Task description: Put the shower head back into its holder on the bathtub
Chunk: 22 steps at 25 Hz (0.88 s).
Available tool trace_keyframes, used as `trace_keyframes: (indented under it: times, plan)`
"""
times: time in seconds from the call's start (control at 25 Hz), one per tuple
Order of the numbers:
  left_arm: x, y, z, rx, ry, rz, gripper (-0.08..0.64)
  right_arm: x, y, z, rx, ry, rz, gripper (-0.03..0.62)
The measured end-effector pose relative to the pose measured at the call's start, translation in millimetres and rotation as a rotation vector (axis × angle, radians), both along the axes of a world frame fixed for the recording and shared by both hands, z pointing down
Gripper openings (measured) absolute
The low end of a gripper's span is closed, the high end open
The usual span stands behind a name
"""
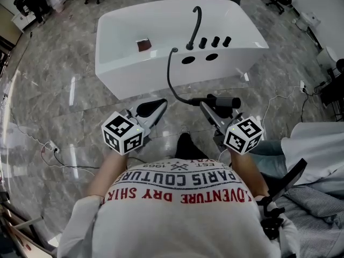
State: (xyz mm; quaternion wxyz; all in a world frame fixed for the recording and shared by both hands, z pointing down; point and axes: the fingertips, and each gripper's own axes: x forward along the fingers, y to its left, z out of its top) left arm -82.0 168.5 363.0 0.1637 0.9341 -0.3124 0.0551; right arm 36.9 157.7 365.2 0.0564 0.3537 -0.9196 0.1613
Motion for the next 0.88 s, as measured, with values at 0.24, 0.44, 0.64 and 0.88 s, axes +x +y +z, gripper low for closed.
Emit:
trace_keyframes:
  times: [0.24, 0.44, 0.64, 0.88]
  plan:
    - [17, -22, 3, -0.009, -0.006, 0.025, 0.002, 9, -24, 3, -0.012, -0.017, -0.012, 0.14]
    - [38, -68, 19, -0.047, -0.006, 0.044, 0.002, 29, -78, 11, -0.042, -0.059, -0.01, 0.14]
    - [39, -75, 27, -0.079, -0.015, 0.054, 0.002, 36, -91, 8, -0.08, -0.129, 0.011, 0.14]
    - [61, -127, 43, -0.131, -0.033, 0.067, 0.002, 57, -149, 10, -0.122, -0.171, 0.02, 0.139]
